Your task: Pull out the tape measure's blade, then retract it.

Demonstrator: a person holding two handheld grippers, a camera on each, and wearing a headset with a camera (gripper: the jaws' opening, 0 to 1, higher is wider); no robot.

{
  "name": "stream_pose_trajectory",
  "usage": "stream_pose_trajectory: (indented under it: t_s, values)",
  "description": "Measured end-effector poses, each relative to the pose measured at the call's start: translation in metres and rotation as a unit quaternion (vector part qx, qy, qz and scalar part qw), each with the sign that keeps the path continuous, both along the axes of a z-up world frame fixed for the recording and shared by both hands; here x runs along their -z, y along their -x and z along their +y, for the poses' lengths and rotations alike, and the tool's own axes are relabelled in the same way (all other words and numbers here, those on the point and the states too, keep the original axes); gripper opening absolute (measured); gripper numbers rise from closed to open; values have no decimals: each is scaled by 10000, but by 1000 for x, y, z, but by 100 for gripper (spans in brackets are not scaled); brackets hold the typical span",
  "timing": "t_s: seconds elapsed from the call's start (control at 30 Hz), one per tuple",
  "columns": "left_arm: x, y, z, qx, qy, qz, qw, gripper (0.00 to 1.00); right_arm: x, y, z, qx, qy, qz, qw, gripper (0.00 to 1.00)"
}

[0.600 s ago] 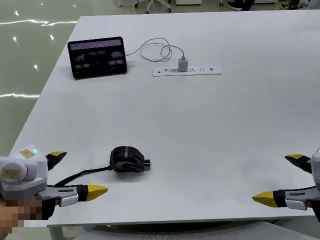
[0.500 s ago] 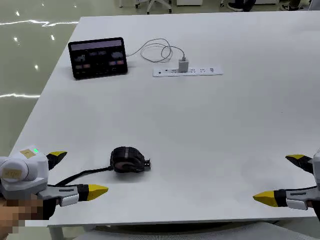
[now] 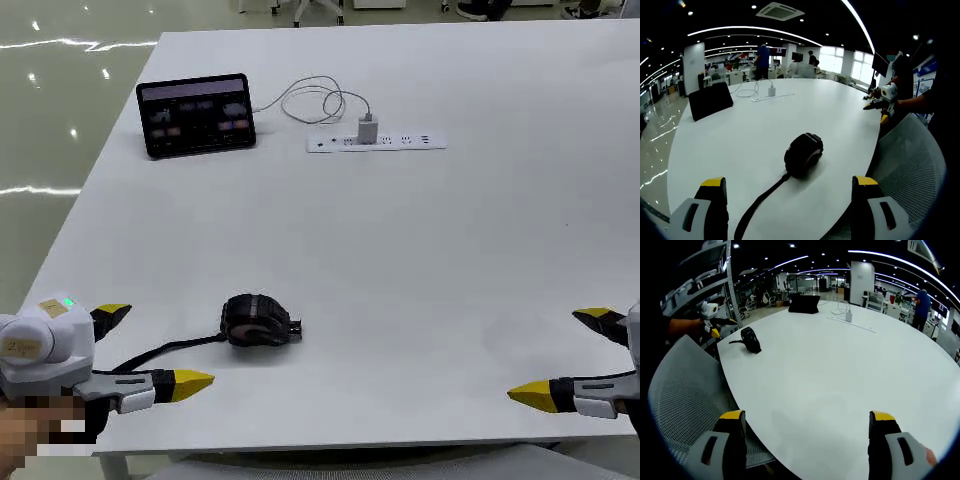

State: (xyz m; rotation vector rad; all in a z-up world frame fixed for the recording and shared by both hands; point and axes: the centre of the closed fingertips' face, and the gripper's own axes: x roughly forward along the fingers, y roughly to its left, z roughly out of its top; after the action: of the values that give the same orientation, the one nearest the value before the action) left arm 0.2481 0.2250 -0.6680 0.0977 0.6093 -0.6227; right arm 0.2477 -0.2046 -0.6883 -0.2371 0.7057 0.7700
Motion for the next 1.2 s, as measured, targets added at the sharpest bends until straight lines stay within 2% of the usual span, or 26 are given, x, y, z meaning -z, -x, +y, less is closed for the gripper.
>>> stream_pose_trajectory:
  t_s: [0.03, 0.17, 0.23, 0.37, 0.4, 0.47, 0.6, 0.63, 0.67, 0.73, 0.8, 0.93, 1.0, 1.1, 1.2]
  values:
    - [0, 0, 0, 14, -3, 5, 10000, 100, 0, 0, 0, 2, -9, 19, 10000, 99]
    - [6, 3, -6, 304, -290, 77, 9991, 100, 0, -1, 2, -64, 9, -3, 10000, 99]
    - [5, 5, -10, 393, -184, 102, 9990, 100, -1, -3, 3, -85, 25, -38, 10000, 100]
    - [4, 3, -10, 399, -121, 159, 9990, 100, -4, -6, 7, -148, -26, -56, 9999, 100]
    - [4, 2, -10, 394, -95, 173, 9990, 100, -7, -10, 9, -204, -39, -219, 9995, 100]
    - [4, 1, -10, 410, -82, 212, 9989, 100, -7, -11, 12, -201, -57, -161, 9997, 100]
    - [4, 0, -8, 457, -144, 241, 9986, 100, -8, -12, 19, -290, -112, -127, 9994, 100]
    - [4, -1, -8, 473, -139, 236, 9985, 100, -9, -12, 22, -322, -119, -168, 9993, 100]
    - [3, -3, -8, 505, -153, 198, 9984, 100, -12, -16, 26, -462, -103, -355, 9983, 100]
    - [3, -5, -9, 576, -180, 191, 9980, 100, -13, -15, 31, -477, -102, -353, 9982, 100]
    - [5, -6, -12, 686, -210, 233, 9972, 100, -11, -15, 33, -509, -140, -215, 9984, 100]
    - [8, -7, -18, 1021, -319, 236, 9940, 100, -11, -19, 36, -571, -110, -205, 9981, 100]
    - [9, -12, -20, 1181, -416, 97, 9921, 100, -13, -23, 39, -561, -167, -198, 9981, 100]
    - [8, -16, -24, 1279, -376, 107, 9910, 100, -16, -26, 46, -607, -241, -239, 9976, 100]
    - [11, -21, -29, 1452, -519, 83, 9880, 100, -17, -28, 51, -677, -254, -257, 9971, 100]
